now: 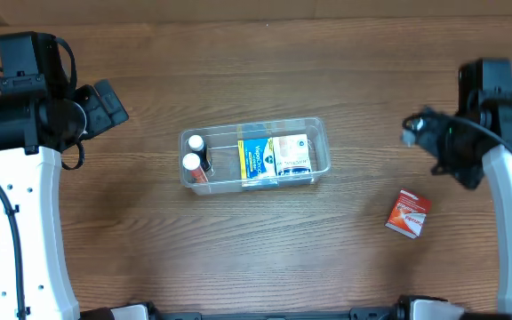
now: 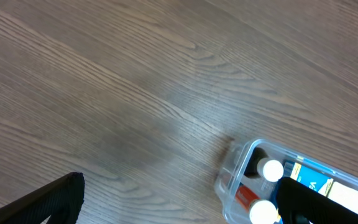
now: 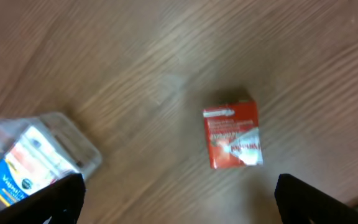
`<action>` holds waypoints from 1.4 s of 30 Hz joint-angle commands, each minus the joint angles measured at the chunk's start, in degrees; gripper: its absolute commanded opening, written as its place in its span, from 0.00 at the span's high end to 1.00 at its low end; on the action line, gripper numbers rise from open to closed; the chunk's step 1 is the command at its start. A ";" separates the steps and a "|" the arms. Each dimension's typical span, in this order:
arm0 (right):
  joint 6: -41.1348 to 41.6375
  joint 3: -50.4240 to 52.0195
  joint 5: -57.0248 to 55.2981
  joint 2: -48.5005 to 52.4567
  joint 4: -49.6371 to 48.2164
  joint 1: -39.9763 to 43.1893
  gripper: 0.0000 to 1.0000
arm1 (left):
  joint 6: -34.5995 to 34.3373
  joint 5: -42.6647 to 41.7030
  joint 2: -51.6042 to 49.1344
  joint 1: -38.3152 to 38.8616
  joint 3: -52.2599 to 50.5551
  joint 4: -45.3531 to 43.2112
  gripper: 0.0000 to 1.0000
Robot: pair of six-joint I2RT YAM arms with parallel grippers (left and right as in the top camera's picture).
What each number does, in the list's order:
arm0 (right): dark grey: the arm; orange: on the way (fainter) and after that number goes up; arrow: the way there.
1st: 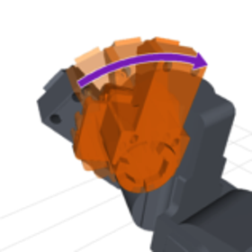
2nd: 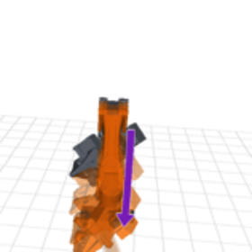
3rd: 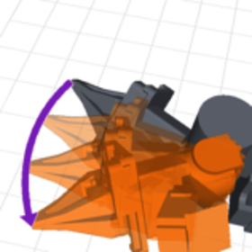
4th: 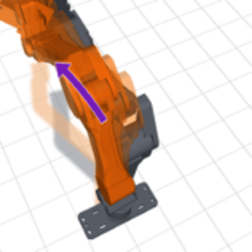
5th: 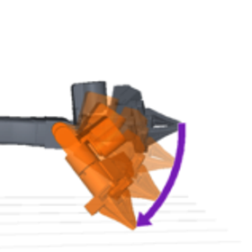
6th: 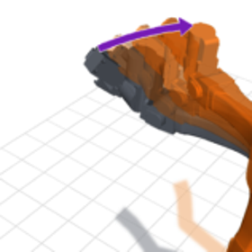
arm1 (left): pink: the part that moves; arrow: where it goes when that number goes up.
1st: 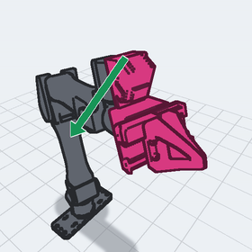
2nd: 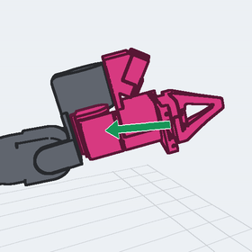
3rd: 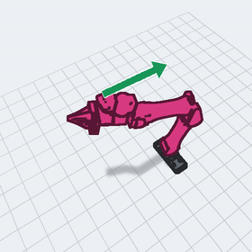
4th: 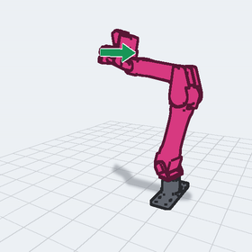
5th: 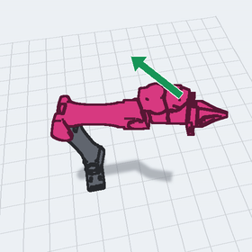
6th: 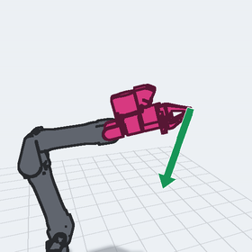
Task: Pack container
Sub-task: 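Grasp the small red box with the right gripper, then place the red box into the container beside the others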
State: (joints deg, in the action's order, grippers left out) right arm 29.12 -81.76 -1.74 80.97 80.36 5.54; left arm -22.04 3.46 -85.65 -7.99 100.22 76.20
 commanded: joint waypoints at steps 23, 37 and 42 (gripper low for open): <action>-10.51 27.17 1.44 13.51 -23.26 7.39 0.00 | 1.29 -0.09 -0.39 -0.24 0.74 -0.70 0.00; -10.47 30.91 3.37 13.79 -26.34 7.39 0.09 | 1.31 -0.09 -0.50 -0.24 0.74 -0.39 0.00; -10.49 30.91 3.37 13.79 -26.82 7.39 0.23 | 1.31 -0.09 -0.50 -0.24 0.74 -0.39 0.00</action>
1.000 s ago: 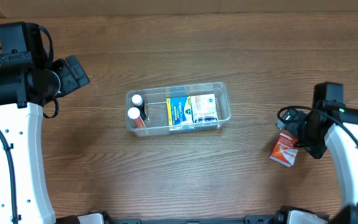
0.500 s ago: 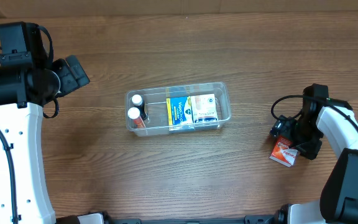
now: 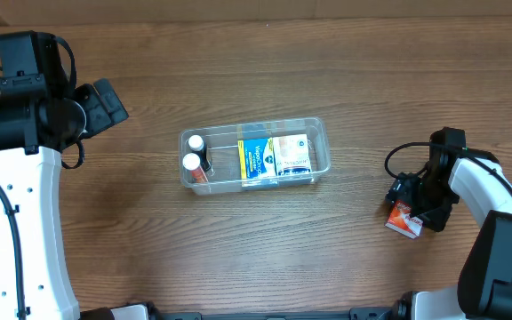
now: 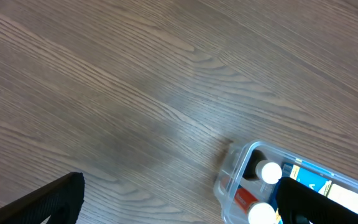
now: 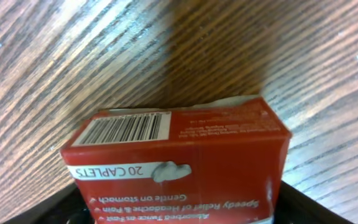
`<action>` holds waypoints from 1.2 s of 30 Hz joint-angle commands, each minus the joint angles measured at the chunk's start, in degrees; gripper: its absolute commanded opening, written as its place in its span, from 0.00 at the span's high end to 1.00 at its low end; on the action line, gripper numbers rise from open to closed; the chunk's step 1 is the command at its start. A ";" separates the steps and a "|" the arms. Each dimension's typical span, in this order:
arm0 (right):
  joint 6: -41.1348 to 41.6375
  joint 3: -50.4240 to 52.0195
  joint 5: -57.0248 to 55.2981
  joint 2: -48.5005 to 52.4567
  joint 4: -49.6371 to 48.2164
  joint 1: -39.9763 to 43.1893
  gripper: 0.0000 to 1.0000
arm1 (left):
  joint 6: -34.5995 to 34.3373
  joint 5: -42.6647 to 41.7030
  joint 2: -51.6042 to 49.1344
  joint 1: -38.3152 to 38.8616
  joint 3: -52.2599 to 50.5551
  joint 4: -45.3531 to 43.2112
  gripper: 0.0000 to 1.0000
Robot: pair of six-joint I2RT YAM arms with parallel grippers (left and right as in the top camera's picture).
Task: Pack container
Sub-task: 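Place the red box into the container beside the others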
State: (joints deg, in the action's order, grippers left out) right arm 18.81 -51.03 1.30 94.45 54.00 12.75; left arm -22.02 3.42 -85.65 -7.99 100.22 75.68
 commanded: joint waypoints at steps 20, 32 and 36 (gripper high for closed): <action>-2.80 -27.39 2.69 -7.69 11.54 -16.41 0.32 | 1.27 -0.07 -0.50 -0.24 0.74 0.11 0.00; -2.56 -35.19 2.67 -1.14 3.23 -39.91 0.29 | 1.25 -0.07 -0.50 -0.24 0.74 0.13 0.00; -2.56 -35.19 2.67 4.13 3.56 -40.06 0.29 | 1.27 -0.07 -0.50 -0.24 0.74 0.15 0.00</action>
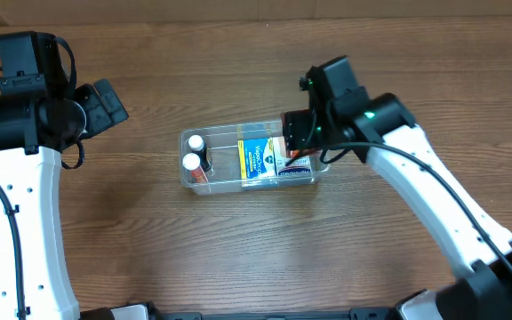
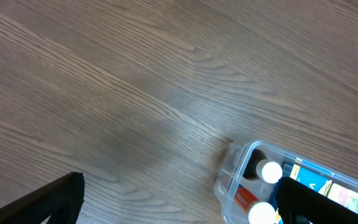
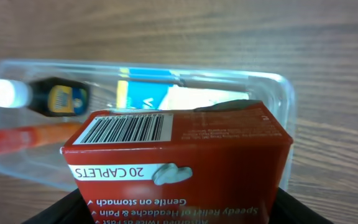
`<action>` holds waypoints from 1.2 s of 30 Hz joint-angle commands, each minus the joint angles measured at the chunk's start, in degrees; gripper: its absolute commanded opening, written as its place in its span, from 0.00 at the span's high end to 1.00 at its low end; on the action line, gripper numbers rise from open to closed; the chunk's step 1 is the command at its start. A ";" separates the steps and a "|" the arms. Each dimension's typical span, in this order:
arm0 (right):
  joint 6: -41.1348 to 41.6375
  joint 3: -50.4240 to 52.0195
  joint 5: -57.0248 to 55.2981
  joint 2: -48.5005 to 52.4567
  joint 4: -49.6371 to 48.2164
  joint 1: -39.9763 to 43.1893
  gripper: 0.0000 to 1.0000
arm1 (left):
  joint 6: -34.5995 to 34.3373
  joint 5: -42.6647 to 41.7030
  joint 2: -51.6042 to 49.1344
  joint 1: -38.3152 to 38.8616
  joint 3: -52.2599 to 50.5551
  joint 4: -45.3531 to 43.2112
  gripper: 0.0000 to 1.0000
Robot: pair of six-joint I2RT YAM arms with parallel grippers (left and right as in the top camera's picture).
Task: Pack container
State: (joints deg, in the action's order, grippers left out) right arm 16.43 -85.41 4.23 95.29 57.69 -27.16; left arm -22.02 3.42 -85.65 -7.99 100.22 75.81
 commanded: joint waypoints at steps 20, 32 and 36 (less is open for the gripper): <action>-0.15 -2.78 -8.74 7.32 -1.55 -0.02 0.00 | 3.87 -0.50 -0.48 -0.09 0.74 0.52 0.00; -0.39 -3.61 -10.86 0.13 -11.37 14.03 0.00 | 17.57 0.13 -1.22 12.85 0.74 -9.44 0.00; -1.77 -3.61 -10.60 -0.24 -8.98 17.40 0.00 | 17.84 0.15 -1.25 12.83 0.74 -9.60 0.00</action>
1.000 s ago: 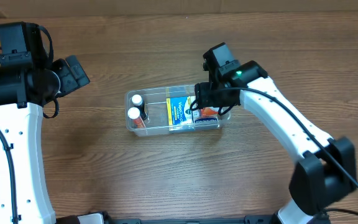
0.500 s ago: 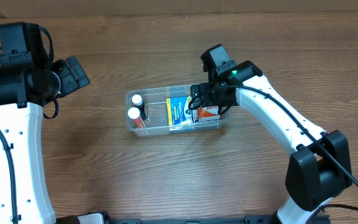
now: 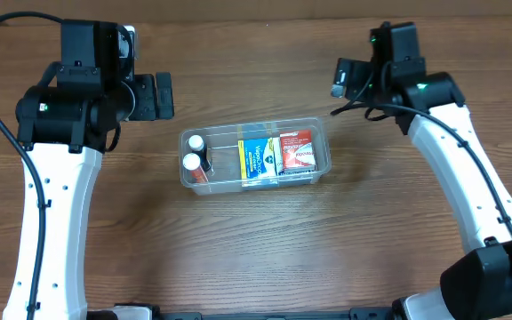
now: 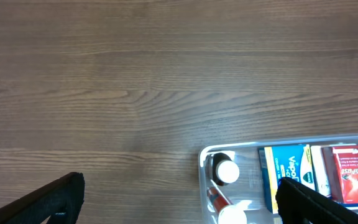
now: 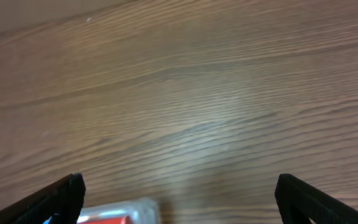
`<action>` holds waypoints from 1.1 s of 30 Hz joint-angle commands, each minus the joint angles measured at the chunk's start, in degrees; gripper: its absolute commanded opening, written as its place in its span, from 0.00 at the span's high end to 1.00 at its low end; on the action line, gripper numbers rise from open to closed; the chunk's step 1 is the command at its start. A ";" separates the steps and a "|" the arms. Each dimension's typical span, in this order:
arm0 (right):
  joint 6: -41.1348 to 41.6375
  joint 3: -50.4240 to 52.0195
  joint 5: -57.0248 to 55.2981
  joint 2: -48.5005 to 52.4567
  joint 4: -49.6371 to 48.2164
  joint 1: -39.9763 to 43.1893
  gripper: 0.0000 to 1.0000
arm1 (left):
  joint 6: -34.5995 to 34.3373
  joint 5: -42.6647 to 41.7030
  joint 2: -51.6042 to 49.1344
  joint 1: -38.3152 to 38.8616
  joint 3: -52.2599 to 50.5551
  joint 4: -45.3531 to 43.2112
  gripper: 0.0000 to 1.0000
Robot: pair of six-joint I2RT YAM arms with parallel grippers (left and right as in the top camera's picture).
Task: Pack container
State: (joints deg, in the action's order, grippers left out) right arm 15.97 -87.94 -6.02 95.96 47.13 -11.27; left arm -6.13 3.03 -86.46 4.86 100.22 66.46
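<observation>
The clear plastic container [image 3: 254,153] lies mid-table. A red caplet box [image 3: 297,151] lies in its right end, beside a blue and white box [image 3: 258,157]. Two white-capped bottles [image 3: 192,152] and a red tube fill the left end. My right gripper [image 3: 343,78] hangs open and empty behind the container's right end; in the right wrist view only the container's corner [image 5: 126,211] shows. My left gripper [image 3: 154,96] is open behind the container's left end, and in the left wrist view the container [image 4: 291,180] lies partly between its fingertips [image 4: 48,199].
The wooden table [image 3: 256,258] shows nothing else lying on it. Both white arms reach in from the left and right sides.
The red box has left my right gripper and lies in the container's right end. The right gripper has opened and moved back to the far right. My left gripper has moved closer to the container.
The red box lay on the table at the right with my right gripper open over it. Then the gripper was shut on it on the table, then held it over the container. Now it rests inside and both grippers are open.
</observation>
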 commanded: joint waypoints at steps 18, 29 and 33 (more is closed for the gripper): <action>3.61 27.56 -4.55 -38.51 1.31 -0.42 0.00 | -0.26 2.51 33.75 -0.09 -30.32 -7.17 0.00; 8.09 44.54 -6.12 -53.35 0.07 -2.01 0.00 | -5.27 6.51 54.60 -0.09 -47.17 -9.29 0.00; 8.09 44.54 -6.12 -52.41 0.07 -2.01 0.00 | -5.27 6.51 54.27 -0.09 -47.65 -9.27 0.00</action>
State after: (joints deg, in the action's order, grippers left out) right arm 23.53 -43.44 -11.18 43.29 47.59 -12.91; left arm -10.02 8.45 -32.29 4.86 53.19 57.41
